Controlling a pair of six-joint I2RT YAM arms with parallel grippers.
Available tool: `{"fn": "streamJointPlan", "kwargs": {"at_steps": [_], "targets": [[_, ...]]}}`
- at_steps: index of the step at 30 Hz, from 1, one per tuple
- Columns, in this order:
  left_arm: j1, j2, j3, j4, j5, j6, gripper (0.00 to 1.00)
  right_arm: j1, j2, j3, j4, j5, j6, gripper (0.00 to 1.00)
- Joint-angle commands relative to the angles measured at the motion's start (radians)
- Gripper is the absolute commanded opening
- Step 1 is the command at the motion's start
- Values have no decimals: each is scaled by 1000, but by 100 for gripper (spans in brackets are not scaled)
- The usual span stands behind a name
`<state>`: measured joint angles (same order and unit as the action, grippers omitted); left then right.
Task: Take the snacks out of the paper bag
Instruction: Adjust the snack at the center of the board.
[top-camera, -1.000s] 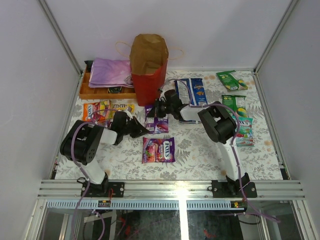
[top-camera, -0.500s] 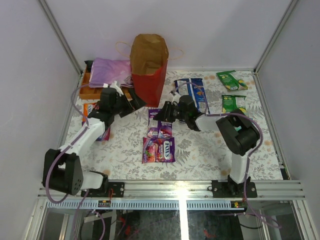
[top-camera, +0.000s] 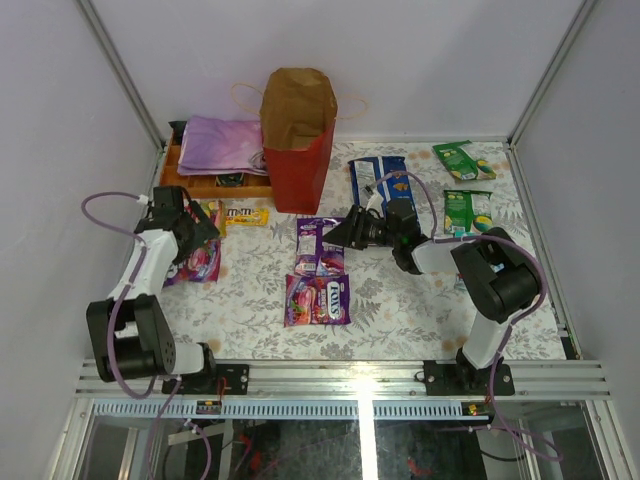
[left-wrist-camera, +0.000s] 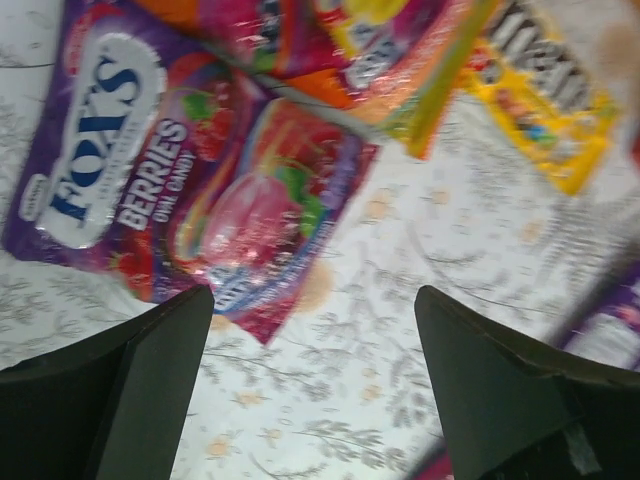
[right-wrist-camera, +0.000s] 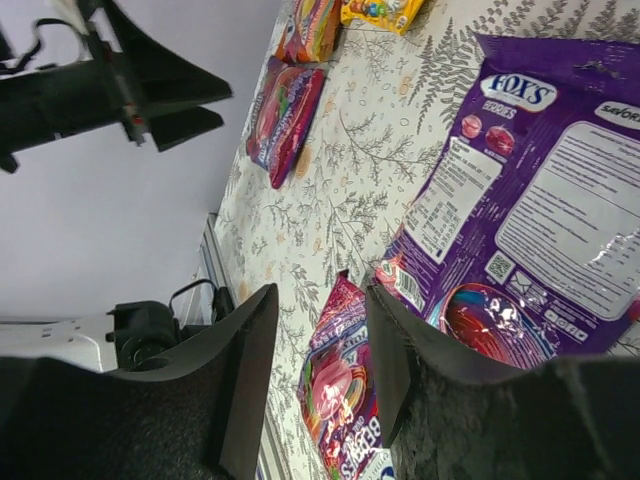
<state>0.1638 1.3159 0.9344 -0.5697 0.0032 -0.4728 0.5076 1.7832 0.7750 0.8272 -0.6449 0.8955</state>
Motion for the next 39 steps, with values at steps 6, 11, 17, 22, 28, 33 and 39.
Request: {"fn": "streamJointPlan", "kwargs": {"at_steps": [6,11,17,22,28,33,39], "targets": [[-74,115,-2,-87,-273,83,63,2,23,-7,144,-99,58,48],[-104,190,24,-109,-318,96,50,1,-5,-48,175,-96,70,48],[-49,242,23,-79,-256,61,47,-7,-23,-96,190,-97,74,48],[25,328,32,-97,-256,-80,43,-16,-25,-121,207,-99,79,48],[39,331,39,-104,-210,-106,36,-31,-32,-138,209,-116,82,48],[38,272,46,-109,-162,-111,37,-37,-43,-141,201,-125,80,48],[39,264,-1,-93,-128,-118,38,-38,-61,-139,168,-129,57,48]]}}
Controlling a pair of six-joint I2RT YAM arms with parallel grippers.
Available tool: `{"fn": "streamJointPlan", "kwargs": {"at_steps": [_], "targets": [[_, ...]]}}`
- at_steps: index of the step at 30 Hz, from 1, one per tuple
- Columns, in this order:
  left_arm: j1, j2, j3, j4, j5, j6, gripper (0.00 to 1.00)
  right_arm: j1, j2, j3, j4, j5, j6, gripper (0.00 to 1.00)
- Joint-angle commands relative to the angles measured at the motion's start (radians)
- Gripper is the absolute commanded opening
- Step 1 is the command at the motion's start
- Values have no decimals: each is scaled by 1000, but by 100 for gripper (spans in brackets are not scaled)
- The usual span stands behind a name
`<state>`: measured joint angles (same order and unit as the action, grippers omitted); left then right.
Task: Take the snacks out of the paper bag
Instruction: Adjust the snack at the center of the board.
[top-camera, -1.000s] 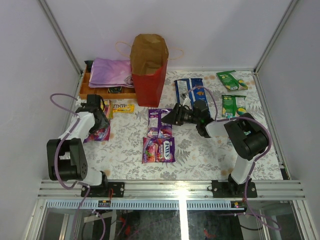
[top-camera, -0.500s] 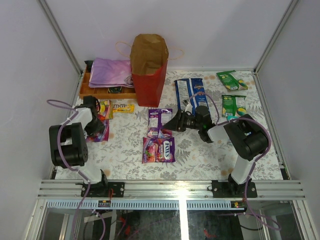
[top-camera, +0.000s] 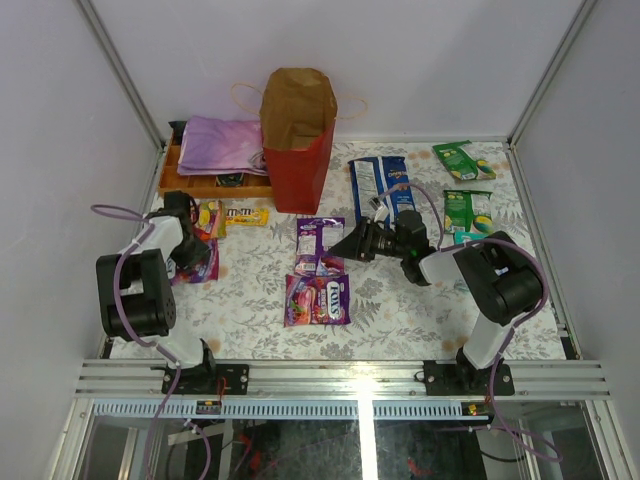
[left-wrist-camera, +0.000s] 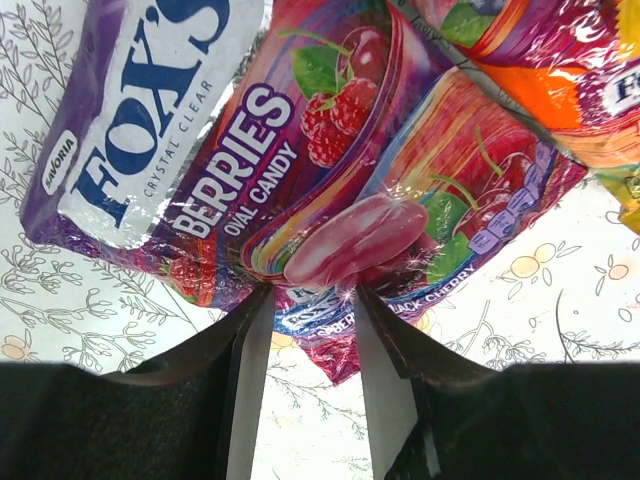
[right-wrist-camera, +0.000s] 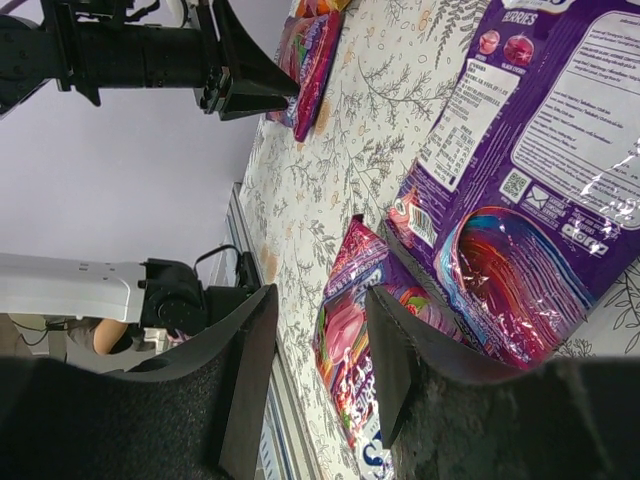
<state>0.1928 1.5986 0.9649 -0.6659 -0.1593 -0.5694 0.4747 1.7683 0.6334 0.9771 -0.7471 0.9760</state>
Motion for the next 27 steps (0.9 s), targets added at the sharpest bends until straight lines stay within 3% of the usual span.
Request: {"fn": "streamJointPlan", "kwargs": {"at_steps": [1,12,27], "targets": [[9,-19,-35,6,40,-22,38,-6,-47,4,6,-27,-26,48],[-24,-33,-108,53,128,-65,38,-6,-57,9,-50,-24,-55,48],[-239,-9,-144,87,154,-196,37,-6,-70,4,-78,-28,-72,48]]}}
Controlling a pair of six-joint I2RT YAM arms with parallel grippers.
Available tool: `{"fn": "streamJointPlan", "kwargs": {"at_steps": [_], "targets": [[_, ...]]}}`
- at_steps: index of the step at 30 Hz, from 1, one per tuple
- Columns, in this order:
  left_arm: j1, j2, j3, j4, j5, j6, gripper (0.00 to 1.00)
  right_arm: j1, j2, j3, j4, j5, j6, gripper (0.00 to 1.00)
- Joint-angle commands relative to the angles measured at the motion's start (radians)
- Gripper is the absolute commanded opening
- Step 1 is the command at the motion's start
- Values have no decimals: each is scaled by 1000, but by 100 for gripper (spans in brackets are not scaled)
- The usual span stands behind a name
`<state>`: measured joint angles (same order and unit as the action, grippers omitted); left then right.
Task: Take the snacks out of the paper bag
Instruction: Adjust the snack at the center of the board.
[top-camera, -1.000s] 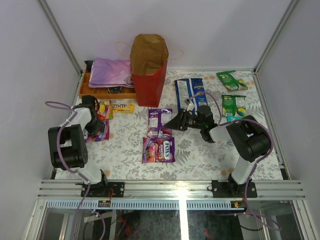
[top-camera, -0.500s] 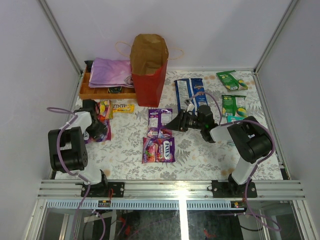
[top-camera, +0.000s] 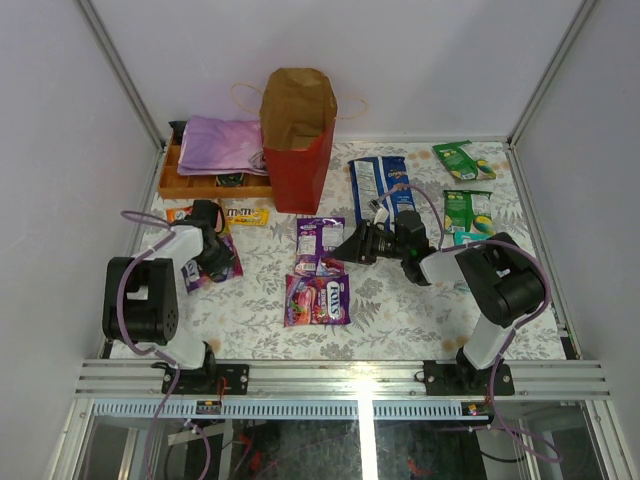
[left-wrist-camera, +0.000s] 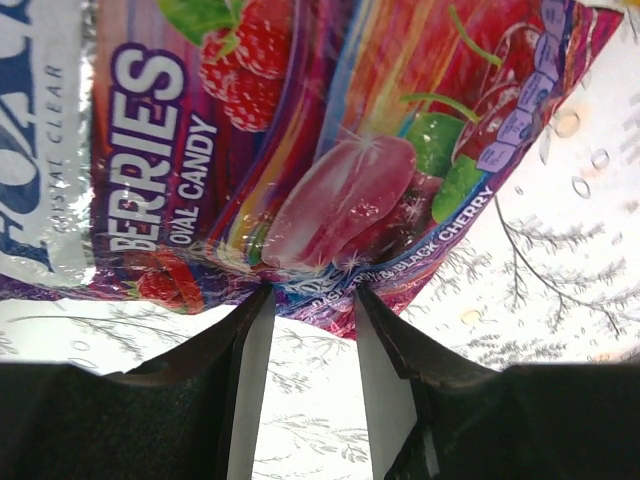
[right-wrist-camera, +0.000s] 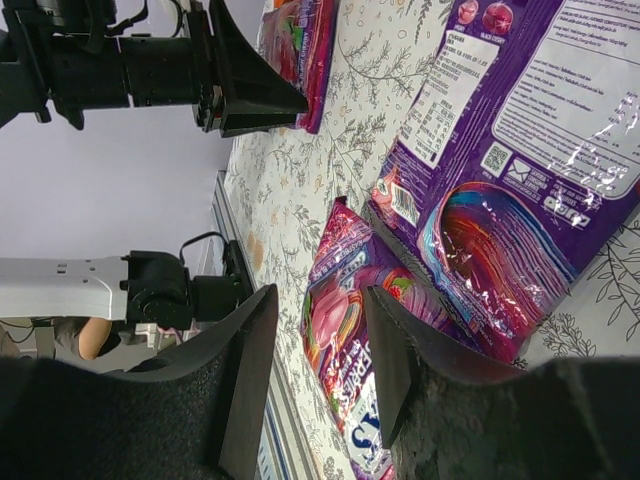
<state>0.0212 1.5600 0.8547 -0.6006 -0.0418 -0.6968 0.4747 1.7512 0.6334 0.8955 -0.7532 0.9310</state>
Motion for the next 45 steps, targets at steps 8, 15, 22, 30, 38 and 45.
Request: {"fn": "streamJointPlan", "kwargs": {"at_steps": [8,15,22,30,38,45], "targets": [[-288,64,-47,40,61,-162,37,-7,-58,-1,3,-25,-26,48],[-391,139,62,40,92,-106,37,-8,-63,-5,-1,-27,-32,48],[-399,196,171,5,116,27,37,-8,-69,-1,-27,-24,-43,48],[-399,115,247,-84,91,170,52,-8,-68,22,-57,-28,-56,48],[-399,-66,369,-119,48,238,100,-88,-124,52,-1,-57,47,50],[-375,-216,382,3,67,303,100,-192,-253,162,-378,16,-102,89]]}}
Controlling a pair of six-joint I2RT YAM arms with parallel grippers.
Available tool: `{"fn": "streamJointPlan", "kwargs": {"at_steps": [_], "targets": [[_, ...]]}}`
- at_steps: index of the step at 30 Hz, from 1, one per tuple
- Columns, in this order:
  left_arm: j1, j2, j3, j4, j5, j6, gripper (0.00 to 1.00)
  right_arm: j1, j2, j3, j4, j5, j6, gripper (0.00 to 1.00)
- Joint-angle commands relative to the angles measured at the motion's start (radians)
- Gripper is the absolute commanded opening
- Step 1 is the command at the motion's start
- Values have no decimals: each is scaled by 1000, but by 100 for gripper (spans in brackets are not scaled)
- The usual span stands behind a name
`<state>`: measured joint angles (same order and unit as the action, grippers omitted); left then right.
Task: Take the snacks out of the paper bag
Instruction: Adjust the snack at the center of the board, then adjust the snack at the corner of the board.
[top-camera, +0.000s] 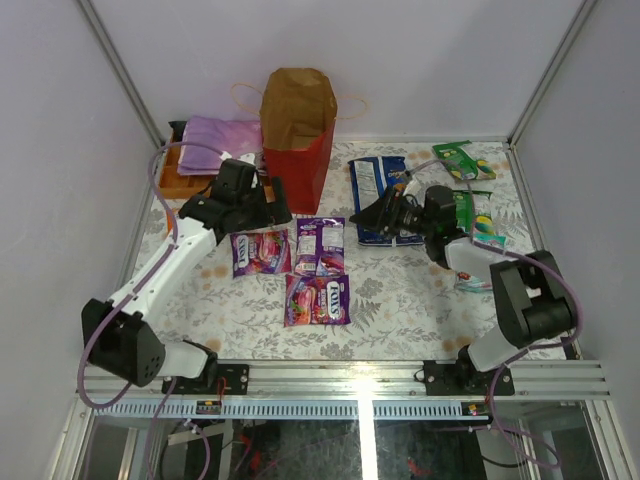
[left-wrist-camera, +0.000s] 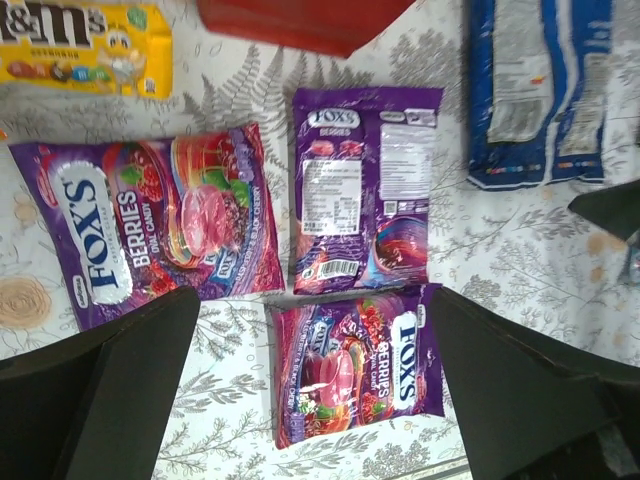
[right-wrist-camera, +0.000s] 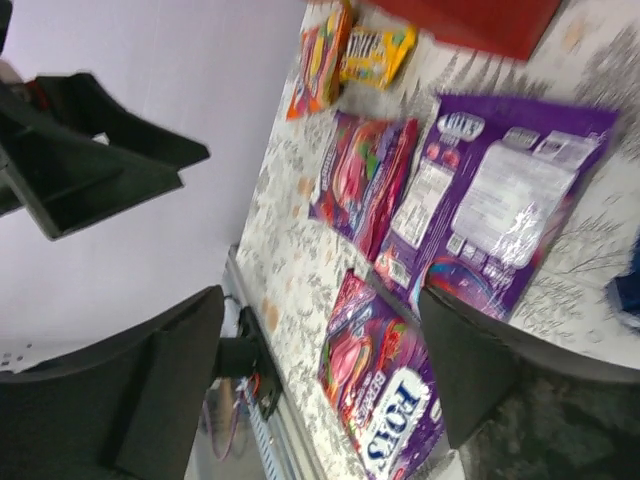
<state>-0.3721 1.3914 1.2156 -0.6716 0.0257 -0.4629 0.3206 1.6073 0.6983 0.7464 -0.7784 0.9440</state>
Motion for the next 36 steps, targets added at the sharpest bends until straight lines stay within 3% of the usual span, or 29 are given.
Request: {"fn": "streamJointPlan", "kwargs": {"at_steps": [1,5,10,13,15,19,27,29,32,36], "targets": [[34,-56,25,78,12,77,100,-43,-136,124,-340,99,-171,98],[115,-89,27,106,92,97,100,-60,-247,217,-700,435,-325,99],[180,-114,32,138,166,118,100,-162,-281,290,-840,644,-324,99],[198,-103,29,166,222,112,100,-257,-175,394,-860,774,-298,100],[200,-89,21,198,284,98,100,-282,-56,500,-847,938,-326,100],[202,-74,-2,243,371,82,100,-316,264,874,-955,1156,-473,98],[201,-63,-44,271,422,88,100,-443,896,1890,-1412,1053,-695,98],[201,-59,-54,278,438,85,100,-469,945,1905,-1394,1026,-725,97],[202,-54,-59,278,444,88,100,-500,922,1759,-1323,966,-757,95],[202,-46,-68,277,449,95,100,-503,960,1743,-1386,912,-803,93]]}}
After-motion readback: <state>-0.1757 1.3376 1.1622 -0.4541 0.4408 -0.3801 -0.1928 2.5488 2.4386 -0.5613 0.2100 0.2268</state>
